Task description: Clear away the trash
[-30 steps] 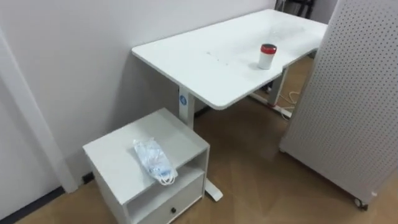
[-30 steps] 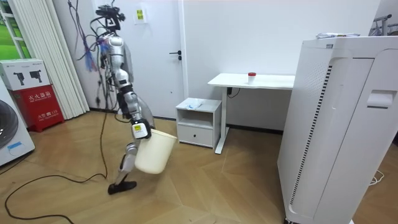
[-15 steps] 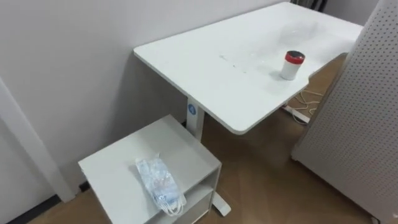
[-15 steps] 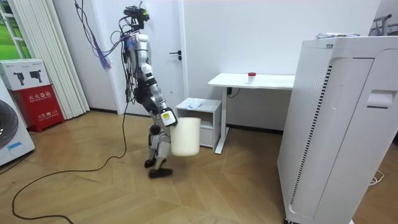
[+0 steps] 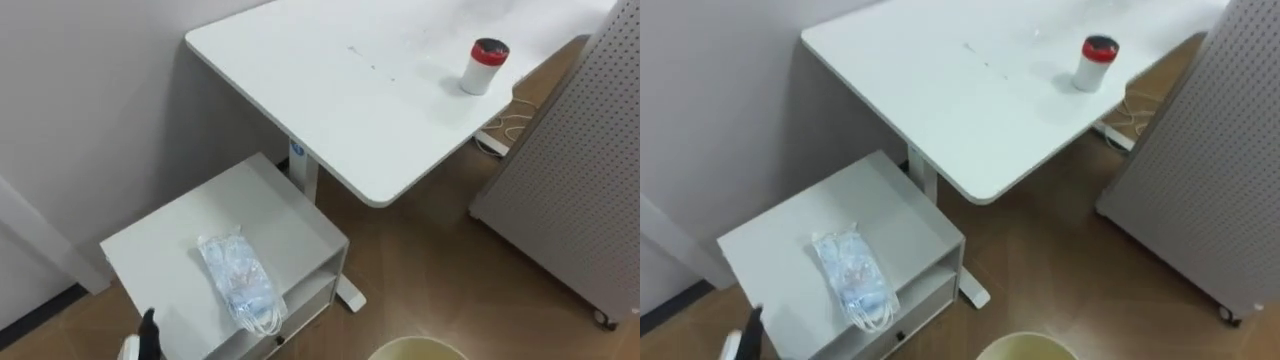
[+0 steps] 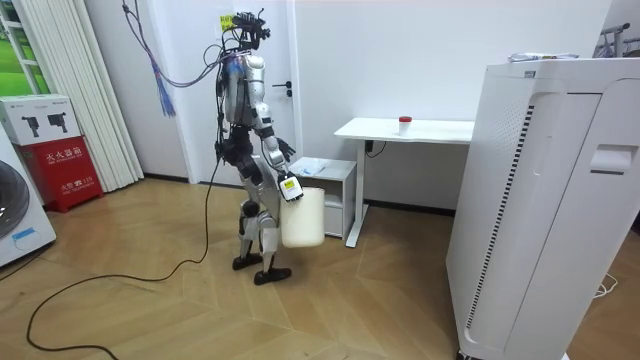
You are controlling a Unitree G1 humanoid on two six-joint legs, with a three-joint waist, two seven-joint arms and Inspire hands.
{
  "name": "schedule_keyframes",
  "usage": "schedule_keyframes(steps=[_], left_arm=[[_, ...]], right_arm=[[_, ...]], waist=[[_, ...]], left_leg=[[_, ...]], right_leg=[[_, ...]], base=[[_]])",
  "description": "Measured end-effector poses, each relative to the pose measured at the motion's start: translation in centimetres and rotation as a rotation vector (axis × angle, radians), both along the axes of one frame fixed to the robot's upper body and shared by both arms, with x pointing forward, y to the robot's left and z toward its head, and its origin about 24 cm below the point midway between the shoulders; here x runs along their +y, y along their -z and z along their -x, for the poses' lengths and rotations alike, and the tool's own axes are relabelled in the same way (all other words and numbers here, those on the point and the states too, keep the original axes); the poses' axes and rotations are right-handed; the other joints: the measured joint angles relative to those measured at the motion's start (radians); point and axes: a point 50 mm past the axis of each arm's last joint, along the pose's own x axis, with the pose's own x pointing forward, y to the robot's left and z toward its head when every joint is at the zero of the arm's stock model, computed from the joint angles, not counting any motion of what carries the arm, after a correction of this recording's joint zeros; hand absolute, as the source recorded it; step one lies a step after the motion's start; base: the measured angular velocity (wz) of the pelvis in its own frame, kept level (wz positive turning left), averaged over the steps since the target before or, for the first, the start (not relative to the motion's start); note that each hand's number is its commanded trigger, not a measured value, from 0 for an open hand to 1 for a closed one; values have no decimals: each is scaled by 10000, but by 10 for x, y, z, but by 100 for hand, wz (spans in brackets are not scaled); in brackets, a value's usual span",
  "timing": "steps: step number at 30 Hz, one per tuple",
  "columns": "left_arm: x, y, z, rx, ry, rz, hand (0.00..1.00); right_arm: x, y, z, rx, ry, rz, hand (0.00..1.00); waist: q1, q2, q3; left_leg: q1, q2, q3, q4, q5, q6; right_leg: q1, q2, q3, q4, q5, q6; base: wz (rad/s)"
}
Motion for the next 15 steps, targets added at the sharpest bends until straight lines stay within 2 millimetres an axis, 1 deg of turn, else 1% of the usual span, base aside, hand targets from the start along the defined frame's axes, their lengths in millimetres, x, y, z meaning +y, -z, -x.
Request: schedule_keyframes(steps=[1,2,3,5,6,7,9,10,12,15], left_arm=[[1,-4,-5,-185,8,-66,0],[2,-14,-16,-554,36,-216,0],[5,-22,-24,-861,30,-367,0],[9,-31,-33,-1129,3,-550,0],[11,-34,-36,-1185,-34,-622,0],[12,-35,-37,-1183,-65,-674,0],[14,-38,-41,-1268,-269,-833,0],[14,-41,-44,-1349,-281,-850,0],[10,-50,-54,-1685,-115,-1063,0],[3,-56,-61,-1829,202,-1391,0]], right_arm=[[0,-1,-3,-57,-83,-12,100],[0,-3,-9,-199,-183,-46,100],[1,-5,-13,-307,-255,-81,100],[2,-7,-19,-461,-323,-126,100],[2,-8,-22,-517,-338,-128,100],[3,-8,-23,-553,-333,-131,100],[6,-12,-33,-783,-631,-106,100],[7,-13,-36,-866,-651,-123,100],[8,-18,-47,-1168,-733,-114,100],[7,-20,-51,-1347,-893,-14,100]], waist=[[-4,3,44],[-34,34,135],[-123,25,147],[-215,51,170],[-249,59,195],[-273,69,203],[-530,122,300],[-578,99,337],[-741,74,404],[-901,89,447]], left_leg=[[-80,-6,1,41,0,0],[-303,-5,10,150,-1,0],[-629,-1,16,275,-1,0],[-1029,3,43,409,-1,0],[-1210,14,110,509,-1,-1],[-1295,21,146,574,-1,0],[-1585,42,158,711,-1,0],[-1660,36,174,749,-1,0],[-2142,42,224,1030,-3,0],[-2487,104,294,1222,-20,-17]], right_leg=[[-99,-5,1,55,2,-4],[-285,-21,-2,111,20,-30],[-571,-70,-9,144,46,-62],[-1009,-94,2,328,71,-91],[-1199,-99,-2,420,78,-101],[-1287,-106,0,470,81,-106],[-1530,-135,-21,560,128,-157],[-1642,-152,-15,650,131,-162],[-2109,-181,13,897,168,-200],[-2426,-135,66,963,292,-244]], base=[[-3],[0],[0],[-2],[-5],[-7],[0],[3],[0],[-5]])
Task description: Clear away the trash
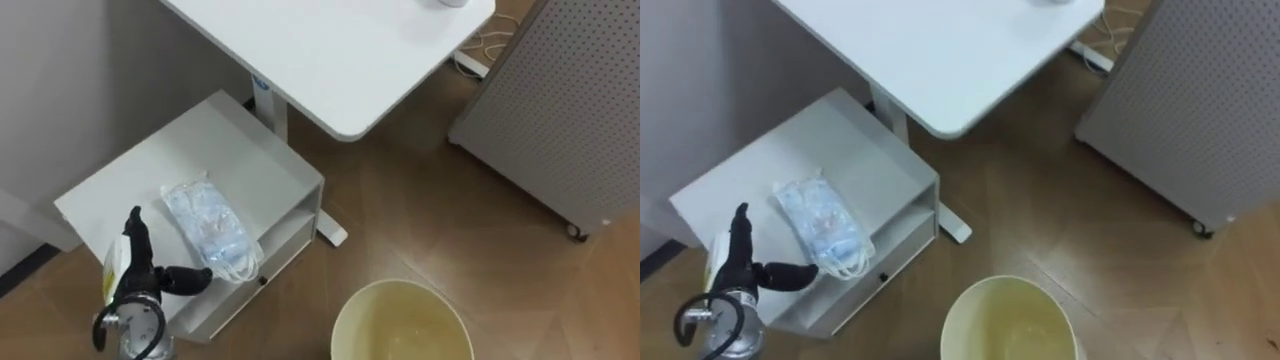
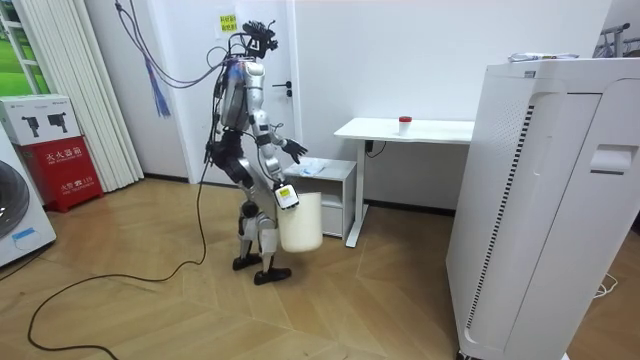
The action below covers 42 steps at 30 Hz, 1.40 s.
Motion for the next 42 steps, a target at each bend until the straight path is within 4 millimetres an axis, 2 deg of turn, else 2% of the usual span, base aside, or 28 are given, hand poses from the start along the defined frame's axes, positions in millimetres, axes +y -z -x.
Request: schedule_keyframes(steps=[3,8,13,15,16,17,22,26,29,32,41,42], left_arm=[[-1,-1,-1,-30,62,-276,0],[1,-12,-10,-473,-177,-629,0],[11,-17,-10,-597,-450,-956,0],[18,-25,-14,-828,-595,-1202,0],[19,-27,-15,-921,-641,-1294,0],[20,-33,-18,-1121,-723,-1391,0],[23,-50,-29,-1633,-801,-2222,0],[26,-46,-27,-1296,-489,-3127,0],[26,-47,-28,-1141,-188,-3623,0],[28,-39,-24,-465,-2,-3930,0],[30,-27,-20,992,772,-5153,0],[32,-27,-20,1121,810,-5263,10]], right_arm=[[1,-1,-2,-16,-109,-5,100],[-2,-6,-10,-294,120,-106,100],[-3,-6,-10,-296,111,-78,100],[-2,-7,-12,-447,116,-97,100],[-1,-8,-13,-492,115,-93,100],[-2,-9,-15,-603,135,-74,100],[-5,-12,-18,-825,150,-76,100],[-5,-12,-18,-875,433,-427,100],[-8,-14,-19,-902,587,-487,100],[-9,-14,-19,-865,699,-459,100],[-11,-13,-18,-608,1258,-518,100],[-11,-13,-18,-593,1276,-526,100]], waist=[[-162,32,26],[-196,71,58],[-339,74,64],[-410,88,75],[-422,93,79],[-473,141,117],[-578,133,162],[-809,140,170],[-868,142,170],[-967,137,169],[-1001,122,161],[-1006,118,159]], left_leg=[[-246,168,198,108,-67,-39],[-1024,424,434,564,-152,-136],[-1558,663,496,1009,-303,-282],[-1909,806,487,1372,-408,-339],[-1991,818,474,1451,-426,-349],[-2165,832,409,1623,-454,-365],[-2645,909,410,2138,-548,-409],[-2867,975,342,2432,-656,-501],[-3258,1003,290,2556,-615,-480],[-3322,1032,263,2615,-632,-487],[-3658,1031,246,2851,-723,-492],[-3688,1032,242,2877,-725,-493]], right_leg=[[-225,112,15,-11,151,-86],[-992,248,-64,165,323,-302],[-1472,397,-154,390,315,-493],[-1750,483,-186,583,282,-600],[-1842,483,-197,664,266,-624],[-1985,482,-228,803,235,-668],[-2441,479,-240,1278,97,-772],[-2605,490,-325,1410,7,-839],[-2926,500,-391,1445,63,-883],[-2971,520,-414,1552,67,-894],[-3339,498,-400,1813,-45,-910],[-3369,487,-412,1806,-51,-920]], base=[[-19],[-20],[-11],[-6],[0],[5],[1],[1],[2],[0],[-1],[0]])
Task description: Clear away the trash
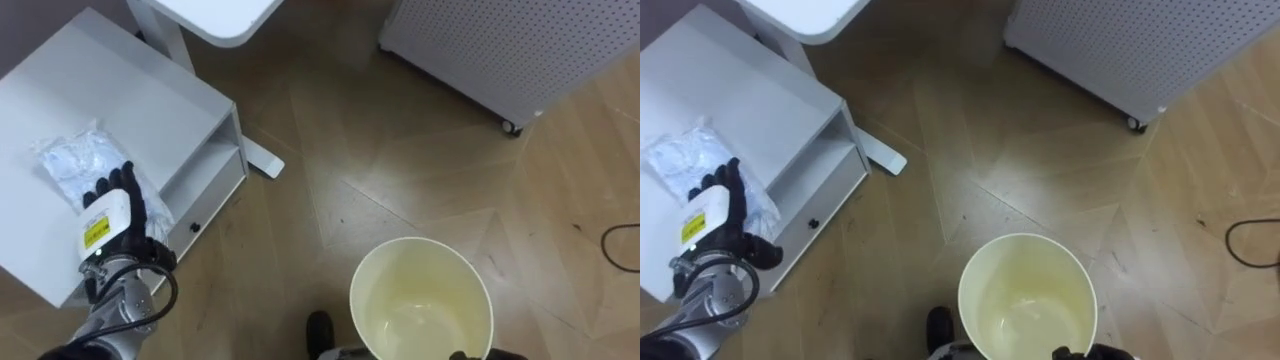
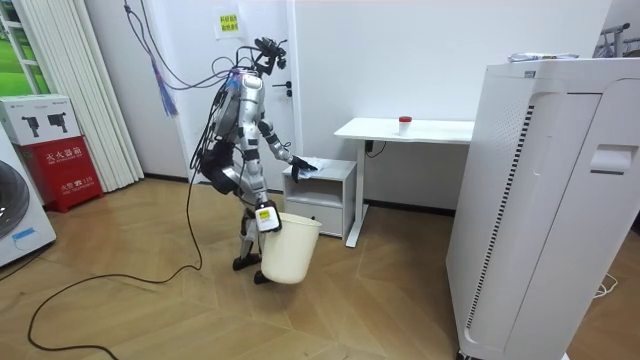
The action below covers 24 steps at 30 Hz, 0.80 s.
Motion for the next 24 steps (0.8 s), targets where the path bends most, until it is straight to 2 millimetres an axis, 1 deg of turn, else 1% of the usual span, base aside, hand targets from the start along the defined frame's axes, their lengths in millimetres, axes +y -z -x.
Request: schedule_keyframes(steps=[1,2,3,5,8,9,11,14,16,18,20,22,24], left_arm=[[1,0,0,37,-20,-21,51],[2,-1,-1,180,-4,-154,98],[3,-1,-1,243,-18,-231,100],[6,-2,0,243,-65,-287,100],[12,-6,0,233,-168,-518,100],[15,-11,-3,167,-220,-634,100],[20,-13,-3,309,-317,-775,100],[25,-13,-2,504,-521,-856,100],[27,-10,1,663,-602,-894,100],[28,-6,4,848,-666,-854,100],[28,-6,4,835,-699,-773,100],[29,-3,7,847,-756,-580,100],[29,-2,8,613,-1007,101,100]], right_arm=[[0,0,0,14,6,-5,100],[0,0,0,39,7,-12,100],[0,0,0,57,9,-22,100],[0,1,1,150,4,-55,100],[0,1,1,226,27,-47,100],[0,1,1,225,31,-39,100],[1,1,1,199,16,-47,100],[1,1,1,271,-2,-79,100],[3,1,0,293,-38,-130,100],[3,1,0,296,-80,-106,100],[4,0,-1,255,-147,-78,100],[5,0,-2,190,-239,-69,100],[8,-1,-5,57,-446,9,100]], waist=[[0,-2,-1],[0,-4,-3],[-7,-7,-5],[-21,-28,-19],[-9,-57,-62],[6,-81,-82],[-16,-84,-84],[-46,-91,-99],[-48,-117,-130],[-29,-135,-149],[11,-160,-164],[52,-169,-173],[134,-160,-177]], left_leg=[[-17,4,-6,16,-1,-2],[-47,23,-14,28,-2,-5],[-71,43,-13,29,-2,-5],[-96,71,-13,31,1,-7],[-76,79,-8,34,20,-30],[-51,83,-1,34,28,-42],[39,91,0,30,32,-50],[210,87,-2,2,38,-61],[313,72,4,-40,47,-74],[479,69,-4,-145,75,-112],[554,70,14,-255,107,-151],[568,84,13,-334,159,-154],[580,97,8,-434,243,-115]], right_leg=[[-10,4,-4,0,-1,-1],[-13,17,-24,-29,1,-5],[-17,23,-42,-66,16,-23],[-19,40,-56,-105,52,-40],[-15,42,-56,-89,66,-62],[-1,42,-54,-78,77,-80],[81,46,-55,-76,81,-88],[248,43,-56,-87,79,-91],[340,39,-41,-102,79,-91],[525,65,-46,-243,108,-94],[599,75,-43,-353,158,-93],[639,101,-56,-504,226,-98],[694,116,-94,-661,317,-111]], base=[[0],[0],[0],[0],[0],[0],[0],[0],[0],[0],[0],[0],[0]])
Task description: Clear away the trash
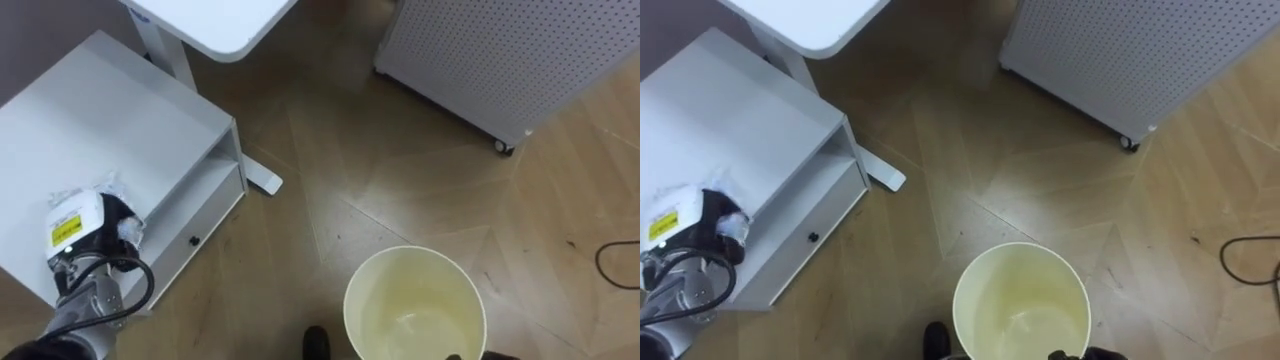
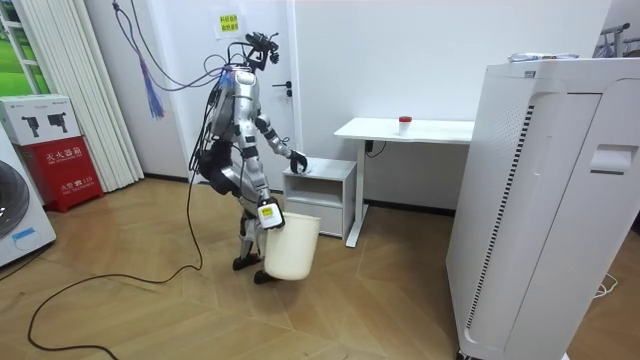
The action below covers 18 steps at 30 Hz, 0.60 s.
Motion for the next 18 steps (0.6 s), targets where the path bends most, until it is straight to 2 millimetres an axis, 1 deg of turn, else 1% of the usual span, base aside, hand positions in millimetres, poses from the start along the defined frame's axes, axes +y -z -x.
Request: schedule_keyframes(steps=[1,2,4,5,6,7,9,10,11,12,13,14,15,16,18], left_arm=[[0,0,0,-101,-80,226,100],[-1,1,1,-245,-190,675,100],[-5,10,4,-241,-321,1600,100],[-8,15,7,-177,-408,2141,100],[-12,19,8,-180,-444,2631,100],[-16,19,7,-210,-427,2923,100],[-35,23,4,-567,-85,4292,100],[-41,25,4,-573,83,4620,100],[-52,29,5,-551,473,5075,100],[-66,34,7,-439,891,5550,100],[-73,36,8,-366,1090,5839,100],[-88,42,11,-119,1480,6469,100],[-104,50,16,258,1875,6983,100],[-110,54,19,449,2011,7209,100],[-135,69,32,1362,2715,8051,100]], right_arm=[[1,0,0,-45,-67,40,100],[2,0,0,-89,-59,48,100],[2,1,1,-143,-63,207,100],[3,-1,-1,-242,-324,455,100],[5,-3,-6,-441,-640,721,100],[6,-4,-7,-523,-734,806,100],[8,-7,-11,-814,-912,893,100],[10,-8,-14,-924,-973,884,100],[14,-10,-19,-1071,-1181,892,100],[18,-14,-25,-1279,-1252,865,100],[21,-16,-29,-1417,-1301,843,100],[25,-20,-35,-1612,-1484,913,100],[27,-21,-38,-1691,-1707,1086,100],[29,-22,-39,-1720,-1827,1127,100],[37,-24,-43,-1863,-2299,1021,100]], waist=[[22,9,4],[146,11,6],[225,26,13],[269,34,16],[396,37,14],[443,40,16],[734,41,17],[815,42,17],[972,40,16],[1067,39,15],[1106,39,16],[1193,38,16],[1316,38,16],[1340,36,15],[1360,2,7]], left_leg=[[18,10,-12,-19,11,-2],[126,33,-16,-107,37,-11],[385,22,-12,-334,111,-19],[511,12,-13,-440,139,-17],[570,4,-13,-527,174,-17],[582,4,-14,-565,198,-22],[711,-39,20,-761,264,-12],[771,-41,40,-798,264,-12],[873,-40,104,-911,284,-14],[933,-57,183,-1048,332,-12],[957,-99,185,-1129,369,-12],[1019,-169,189,-1271,430,-14],[1077,-172,188,-1300,431,-15],[1107,-172,186,-1311,431,-15],[1155,-177,210,-1369,430,-13]], right_leg=[[44,12,-22,-53,19,-3],[181,55,-32,-180,81,-10],[459,69,-43,-401,141,12],[581,66,-55,-480,148,21],[638,65,-64,-549,160,33],[664,65,-84,-612,177,35],[762,39,-71,-719,203,46],[797,32,-69,-727,203,46],[861,23,-63,-779,200,46],[874,-15,-53,-809,197,47],[872,-43,-48,-827,195,51],[886,-108,-55,-841,191,54],[932,-113,-65,-846,178,49],[957,-114,-72,-849,169,51],[991,-126,-72,-871,129,74]], base=[[0],[0],[2],[6],[7],[7],[2],[0],[0],[4],[10],[9],[8],[5],[2]])
